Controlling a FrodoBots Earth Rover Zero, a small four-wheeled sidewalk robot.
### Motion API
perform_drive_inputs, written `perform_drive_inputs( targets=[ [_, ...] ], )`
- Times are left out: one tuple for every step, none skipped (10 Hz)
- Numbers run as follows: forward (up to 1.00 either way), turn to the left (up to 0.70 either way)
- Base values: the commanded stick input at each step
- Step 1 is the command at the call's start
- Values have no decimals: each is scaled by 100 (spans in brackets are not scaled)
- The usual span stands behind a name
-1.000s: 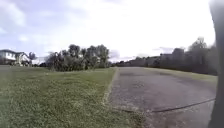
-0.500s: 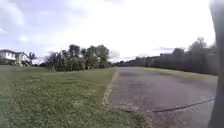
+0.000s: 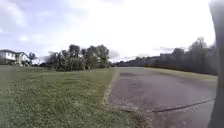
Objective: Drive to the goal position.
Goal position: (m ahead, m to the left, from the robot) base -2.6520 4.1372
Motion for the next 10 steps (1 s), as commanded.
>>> perform_drive_inputs(
  targets=[
    [0,0],
    [0,0],
    [0,0],
    [0,0],
    [0,0],
    [0,0],
    [1,0],
    [4,0],
    [2,0],
    [1,0]
  ],
)
